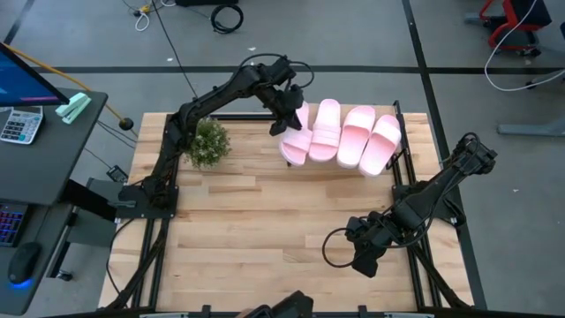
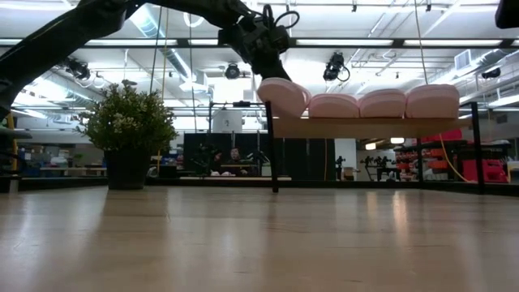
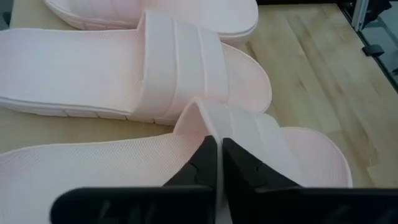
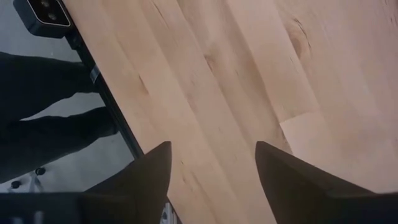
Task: Pick and place slides into the shelf
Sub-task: Adjust the slides on the shelf
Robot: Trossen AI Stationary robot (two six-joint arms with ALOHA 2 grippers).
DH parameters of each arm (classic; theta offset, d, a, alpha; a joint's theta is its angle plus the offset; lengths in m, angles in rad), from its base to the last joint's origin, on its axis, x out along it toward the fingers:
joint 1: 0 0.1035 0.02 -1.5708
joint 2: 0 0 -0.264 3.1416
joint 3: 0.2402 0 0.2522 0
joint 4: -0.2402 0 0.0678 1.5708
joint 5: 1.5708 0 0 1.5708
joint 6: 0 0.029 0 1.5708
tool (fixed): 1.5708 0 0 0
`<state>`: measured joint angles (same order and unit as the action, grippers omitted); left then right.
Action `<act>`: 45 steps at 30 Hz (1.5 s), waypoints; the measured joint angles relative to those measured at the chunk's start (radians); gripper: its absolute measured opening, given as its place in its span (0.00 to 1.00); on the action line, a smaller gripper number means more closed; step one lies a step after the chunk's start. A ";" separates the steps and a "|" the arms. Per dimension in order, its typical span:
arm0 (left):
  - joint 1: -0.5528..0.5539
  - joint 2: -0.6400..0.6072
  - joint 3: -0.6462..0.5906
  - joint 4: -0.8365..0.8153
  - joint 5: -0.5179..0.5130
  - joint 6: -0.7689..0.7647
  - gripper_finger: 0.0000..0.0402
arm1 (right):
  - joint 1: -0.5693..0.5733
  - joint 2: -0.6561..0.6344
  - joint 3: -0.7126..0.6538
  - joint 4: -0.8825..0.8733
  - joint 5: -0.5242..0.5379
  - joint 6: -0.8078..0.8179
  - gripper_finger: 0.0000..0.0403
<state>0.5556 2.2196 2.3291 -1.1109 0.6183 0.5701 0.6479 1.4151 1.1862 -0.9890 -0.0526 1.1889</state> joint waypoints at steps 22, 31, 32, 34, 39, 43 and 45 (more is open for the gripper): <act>-0.004 0.000 -0.001 0.235 0.070 -0.070 0.03 | 0.000 0.000 0.000 0.000 0.001 0.024 0.53; -0.027 0.000 -0.001 0.299 0.115 -0.117 0.03 | 0.000 0.000 0.000 0.000 0.001 0.023 0.53; -0.032 0.000 -0.001 0.297 0.115 -0.116 0.03 | 0.000 0.000 0.000 0.000 0.001 0.023 0.53; -0.044 0.010 0.001 0.299 0.115 -0.114 0.03 | 0.000 0.000 0.000 0.000 0.001 0.023 0.53; -0.066 0.056 0.000 0.294 0.127 -0.117 0.03 | 0.000 0.000 0.000 0.003 0.020 0.023 0.52; -0.060 0.066 0.002 0.294 0.132 -0.119 0.03 | 0.000 0.000 0.000 0.014 0.025 0.039 0.52; -0.055 0.068 0.002 0.295 0.133 -0.116 0.03 | 0.000 0.000 0.000 0.015 0.026 0.045 0.52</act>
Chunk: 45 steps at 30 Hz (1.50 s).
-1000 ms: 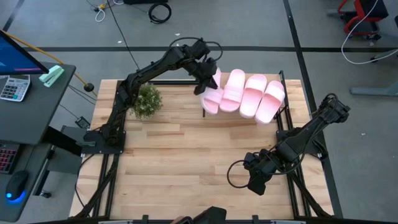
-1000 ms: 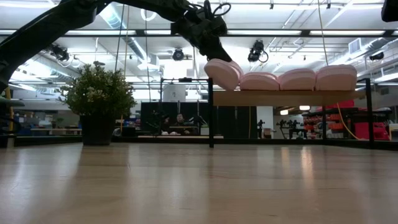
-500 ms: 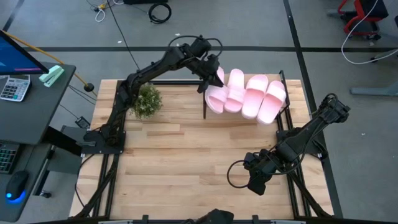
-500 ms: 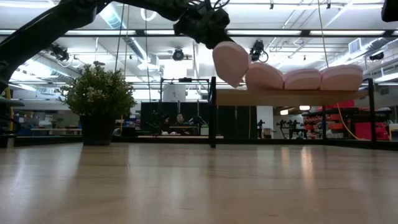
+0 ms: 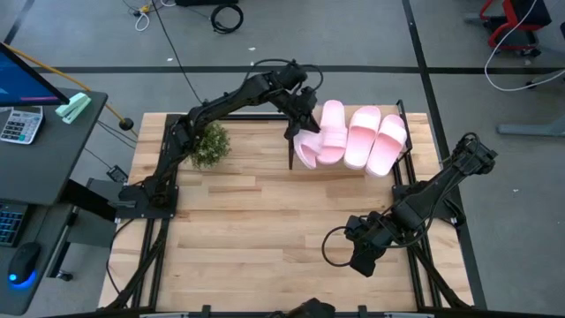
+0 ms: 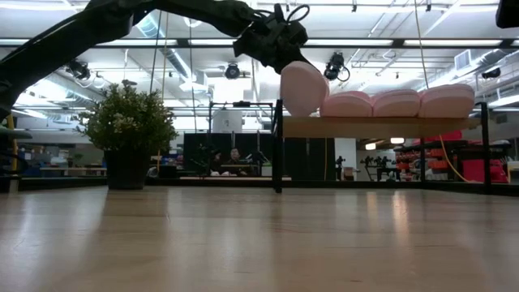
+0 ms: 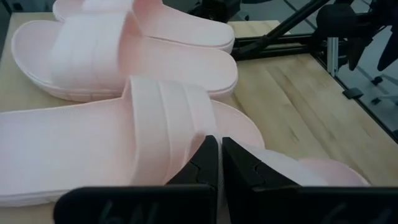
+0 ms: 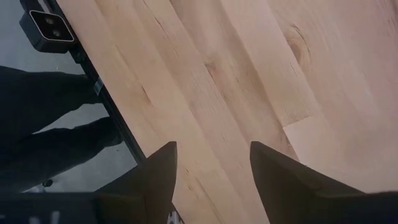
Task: Pick and place slides into the shelf
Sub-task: Adjust the slides on the shelf
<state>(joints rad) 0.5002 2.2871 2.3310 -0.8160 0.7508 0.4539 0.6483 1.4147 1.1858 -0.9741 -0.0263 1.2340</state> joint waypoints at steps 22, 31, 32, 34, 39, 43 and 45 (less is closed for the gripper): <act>0.121 -0.080 -0.003 -0.205 0.018 0.077 0.02 | 0.000 0.000 0.000 0.003 0.041 -0.007 0.52; 0.119 -0.082 -0.002 -0.015 0.035 0.022 0.02 | 0.000 0.000 0.000 0.003 0.041 -0.007 0.52; 0.119 -0.082 -0.002 -0.009 0.034 0.021 0.02 | 0.000 0.000 0.000 0.003 0.041 -0.007 0.52; 0.122 -0.082 -0.002 -0.004 0.033 0.023 0.02 | 0.000 0.000 0.000 0.003 0.041 -0.007 0.52; 0.126 -0.075 -0.008 0.000 0.033 0.013 0.02 | 0.000 0.000 0.000 0.004 0.041 0.001 0.52; 0.127 -0.075 -0.016 0.003 0.095 -0.012 0.02 | 0.000 0.000 0.000 0.004 0.041 0.004 0.52; 0.124 -0.075 -0.016 0.004 0.126 -0.025 0.02 | 0.000 0.000 0.000 0.004 0.041 0.004 0.52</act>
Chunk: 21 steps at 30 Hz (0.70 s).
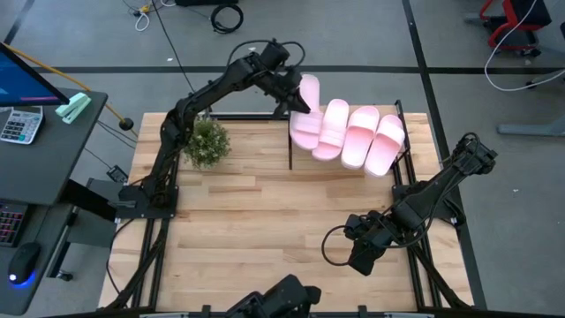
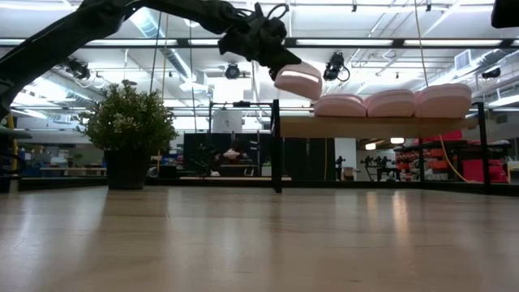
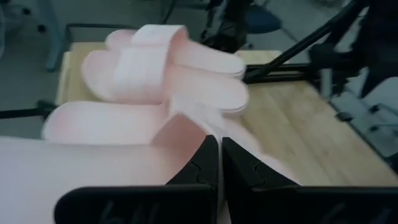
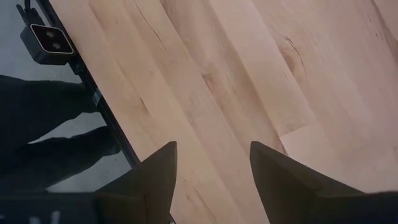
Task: Pick and place slides into the shelf
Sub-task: Adjust the slides on the shelf
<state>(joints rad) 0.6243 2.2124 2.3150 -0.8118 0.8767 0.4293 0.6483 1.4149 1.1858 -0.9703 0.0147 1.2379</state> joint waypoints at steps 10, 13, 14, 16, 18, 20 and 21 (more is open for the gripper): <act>0.000 0.000 0.004 0.080 0.193 -0.126 0.02 | 0.000 0.000 0.000 0.000 0.014 0.019 0.52; -0.005 0.000 0.004 0.115 0.205 -0.157 0.02 | 0.000 0.000 0.000 0.000 0.014 0.019 0.52; -0.007 0.000 0.004 0.124 0.205 -0.158 0.02 | 0.000 0.000 0.000 0.000 0.014 0.019 0.52; -0.011 0.000 0.004 0.128 0.205 -0.160 0.02 | 0.000 0.000 0.000 0.000 0.014 0.019 0.52; -0.017 0.000 0.001 0.123 0.186 -0.153 0.02 | 0.000 0.000 0.000 0.000 0.015 0.018 0.52; -0.022 0.002 -0.011 0.124 0.171 -0.153 0.02 | 0.000 0.000 0.000 0.000 0.024 0.018 0.52; -0.023 0.003 -0.023 0.122 0.170 -0.151 0.02 | 0.000 0.000 0.000 0.000 0.028 0.018 0.52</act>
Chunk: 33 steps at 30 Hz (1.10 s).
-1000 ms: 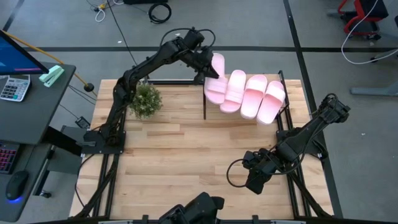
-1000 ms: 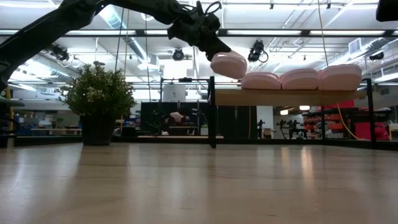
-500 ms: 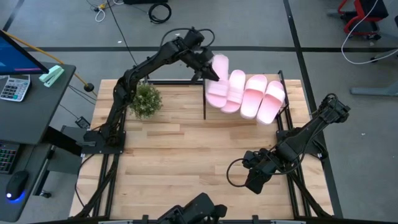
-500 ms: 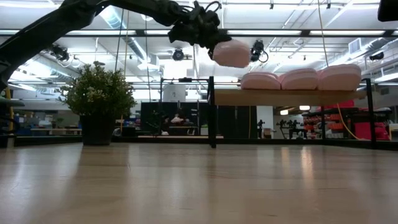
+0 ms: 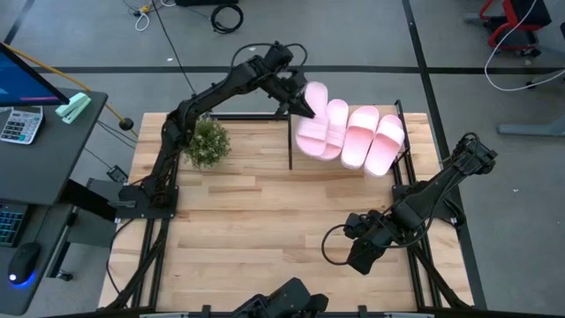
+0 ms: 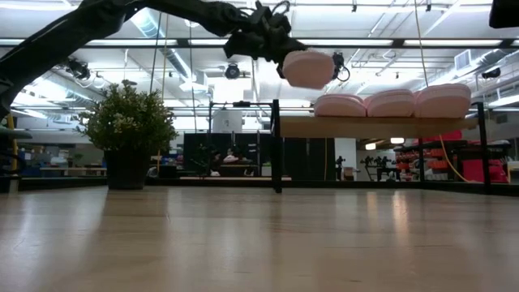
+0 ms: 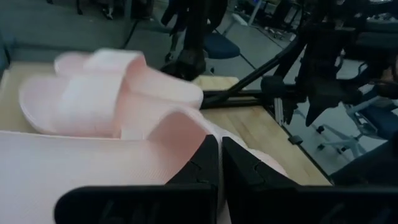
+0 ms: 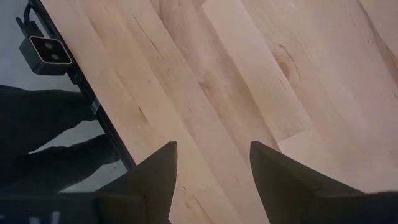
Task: Pick and place slides into the shelf
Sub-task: Adjust the slides on the shelf
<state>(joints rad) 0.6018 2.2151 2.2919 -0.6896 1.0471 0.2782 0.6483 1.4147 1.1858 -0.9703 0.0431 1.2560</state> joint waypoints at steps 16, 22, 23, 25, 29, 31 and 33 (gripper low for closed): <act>0.019 0.003 -0.222 0.182 -0.123 -0.063 0.02 | 0.000 0.000 0.000 0.020 0.008 0.017 0.52; 0.061 -0.005 -0.223 0.173 -0.152 -0.084 0.02 | 0.000 0.000 0.000 0.026 0.008 0.032 0.52; 0.068 -0.005 -0.223 0.156 -0.153 -0.086 0.02 | 0.000 0.000 0.000 0.026 0.008 0.032 0.52; 0.081 -0.005 -0.223 0.107 -0.157 -0.086 0.04 | 0.000 0.000 0.000 0.026 0.008 0.032 0.52; 0.092 -0.005 -0.222 -0.024 -0.161 -0.031 0.10 | 0.000 0.000 0.000 0.026 0.009 0.028 0.52; 0.092 -0.005 -0.222 -0.084 -0.163 0.000 0.13 | 0.000 0.000 0.000 0.026 0.010 0.023 0.52; 0.088 -0.006 -0.221 -0.130 -0.161 0.022 0.16 | 0.000 0.000 0.000 0.026 0.010 0.019 0.52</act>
<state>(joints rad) 0.6899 2.2087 2.0705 -0.8198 0.8858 0.3000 0.6483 1.4147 1.1858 -0.9447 0.0535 1.2751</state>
